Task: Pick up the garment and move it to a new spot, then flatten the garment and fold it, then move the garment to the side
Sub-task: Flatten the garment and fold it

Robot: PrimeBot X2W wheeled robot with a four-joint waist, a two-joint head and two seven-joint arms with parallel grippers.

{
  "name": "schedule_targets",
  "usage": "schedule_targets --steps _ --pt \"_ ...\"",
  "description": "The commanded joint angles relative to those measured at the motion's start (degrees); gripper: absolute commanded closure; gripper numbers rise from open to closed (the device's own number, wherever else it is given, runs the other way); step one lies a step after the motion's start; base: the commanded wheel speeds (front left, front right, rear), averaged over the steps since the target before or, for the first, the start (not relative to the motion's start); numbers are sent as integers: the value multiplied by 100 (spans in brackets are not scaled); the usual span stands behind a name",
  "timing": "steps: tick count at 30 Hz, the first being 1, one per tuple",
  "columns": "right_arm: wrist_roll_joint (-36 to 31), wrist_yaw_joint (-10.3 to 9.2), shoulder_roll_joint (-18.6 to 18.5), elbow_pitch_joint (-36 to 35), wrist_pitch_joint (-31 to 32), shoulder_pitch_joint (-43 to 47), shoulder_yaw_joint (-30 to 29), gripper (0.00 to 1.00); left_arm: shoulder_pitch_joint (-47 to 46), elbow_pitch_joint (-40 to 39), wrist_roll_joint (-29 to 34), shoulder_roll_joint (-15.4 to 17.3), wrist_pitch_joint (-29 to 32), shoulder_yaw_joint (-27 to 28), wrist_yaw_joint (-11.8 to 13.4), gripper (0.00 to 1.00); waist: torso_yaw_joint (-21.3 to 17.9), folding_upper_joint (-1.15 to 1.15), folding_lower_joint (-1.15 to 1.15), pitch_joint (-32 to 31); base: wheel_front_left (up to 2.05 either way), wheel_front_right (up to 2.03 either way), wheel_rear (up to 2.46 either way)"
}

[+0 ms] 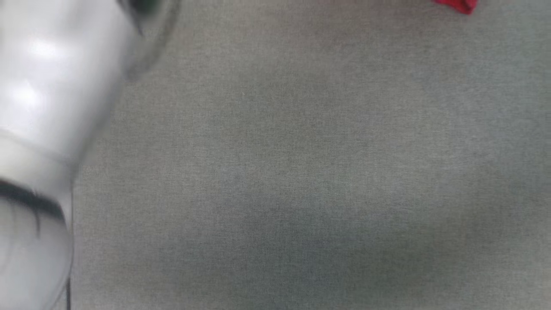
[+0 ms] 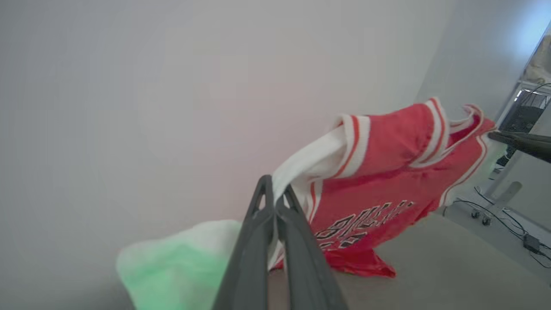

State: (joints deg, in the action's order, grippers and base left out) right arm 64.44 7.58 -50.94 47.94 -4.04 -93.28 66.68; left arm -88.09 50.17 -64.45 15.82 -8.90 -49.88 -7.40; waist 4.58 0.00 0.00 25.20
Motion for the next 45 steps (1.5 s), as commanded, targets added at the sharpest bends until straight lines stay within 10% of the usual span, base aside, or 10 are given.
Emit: schedule_targets --steps 1,10,31,45 --pt "115 -15 -265 -305 -38 429 175 100 606 -402 -258 322 0 -110 0 100 -20 0 0 -109 0 0 0" --pt "1110 -17 -1393 -2260 -148 2954 580 100 3828 -2582 -1253 1769 -358 -890 -2 100 -112 0 0 -521 0 0 0" --pt "1671 -15 -2425 -4543 255 6124 663 100 6234 -5100 -1305 3733 -210 -1920 310 100 -112 0 0 -1064 0 0 0" --pt "899 -17 -1294 -3645 790 6262 723 100 5927 -4282 -735 2793 223 -2159 647 100 -134 0 0 -754 0 0 0"
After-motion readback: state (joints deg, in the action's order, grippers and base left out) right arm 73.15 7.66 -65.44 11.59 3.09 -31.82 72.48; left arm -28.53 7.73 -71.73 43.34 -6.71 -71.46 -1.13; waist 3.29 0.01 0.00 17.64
